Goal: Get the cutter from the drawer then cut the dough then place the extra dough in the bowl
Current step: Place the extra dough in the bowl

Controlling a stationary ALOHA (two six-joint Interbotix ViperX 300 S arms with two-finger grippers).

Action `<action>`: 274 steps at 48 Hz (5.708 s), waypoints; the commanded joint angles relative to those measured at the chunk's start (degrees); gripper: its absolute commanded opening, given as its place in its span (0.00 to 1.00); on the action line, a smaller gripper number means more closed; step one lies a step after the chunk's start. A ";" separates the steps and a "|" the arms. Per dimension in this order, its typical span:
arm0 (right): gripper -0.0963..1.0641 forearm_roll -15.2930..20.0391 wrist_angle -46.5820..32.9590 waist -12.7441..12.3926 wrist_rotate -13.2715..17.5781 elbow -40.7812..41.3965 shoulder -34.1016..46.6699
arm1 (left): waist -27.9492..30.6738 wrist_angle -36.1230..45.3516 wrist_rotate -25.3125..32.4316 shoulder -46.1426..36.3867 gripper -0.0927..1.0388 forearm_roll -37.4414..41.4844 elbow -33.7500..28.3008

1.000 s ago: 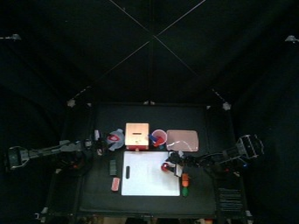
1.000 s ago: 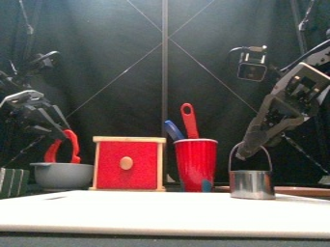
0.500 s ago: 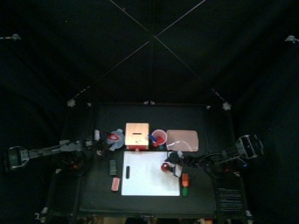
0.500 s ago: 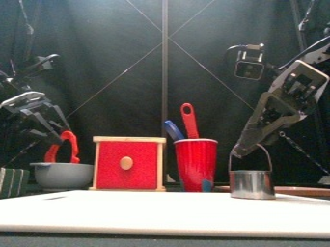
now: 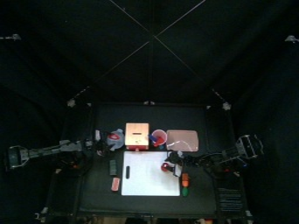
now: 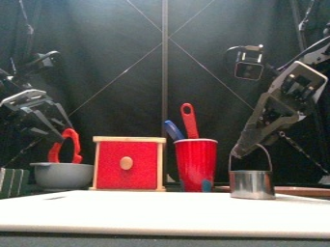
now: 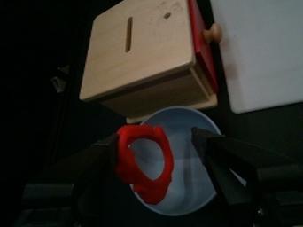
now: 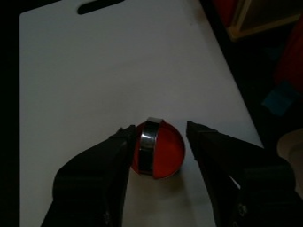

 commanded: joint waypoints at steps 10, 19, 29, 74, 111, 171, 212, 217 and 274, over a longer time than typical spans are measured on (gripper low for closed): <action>0.81 0.00 -0.18 -0.18 0.00 -1.05 -0.70 | 0.09 -0.18 0.00 1.67 0.95 0.00 -1.58; 0.81 0.00 -0.18 -0.18 0.00 -1.05 -0.70 | 0.09 -0.18 0.00 2.37 0.95 0.09 -1.49; 0.81 0.09 -0.18 -0.18 0.00 -1.05 -0.70 | 0.18 -0.09 0.18 2.37 0.95 0.18 -1.58; 0.81 0.18 -0.18 -0.18 0.09 -1.05 -0.09 | 0.70 -0.09 6.68 2.37 0.95 1.76 -1.76; 0.81 0.18 0.62 -0.18 0.09 -1.58 0.18 | 0.62 2.64 12.92 2.29 0.95 1.58 -2.29; 0.81 0.00 0.62 -0.18 0.00 -1.93 0.18 | 0.62 2.90 13.01 2.20 0.95 1.58 -2.02; 0.81 0.18 0.70 -0.18 0.09 -1.93 0.18 | 0.26 4.13 18.81 -0.53 0.95 2.20 -2.37; 0.81 0.26 0.70 -0.18 0.09 -1.93 0.18 | 0.09 4.13 19.42 -0.53 0.95 2.11 -2.55; 0.81 0.09 0.79 -0.18 0.00 -2.99 1.85 | -0.70 8.17 19.42 -2.90 0.95 -6.77 -2.72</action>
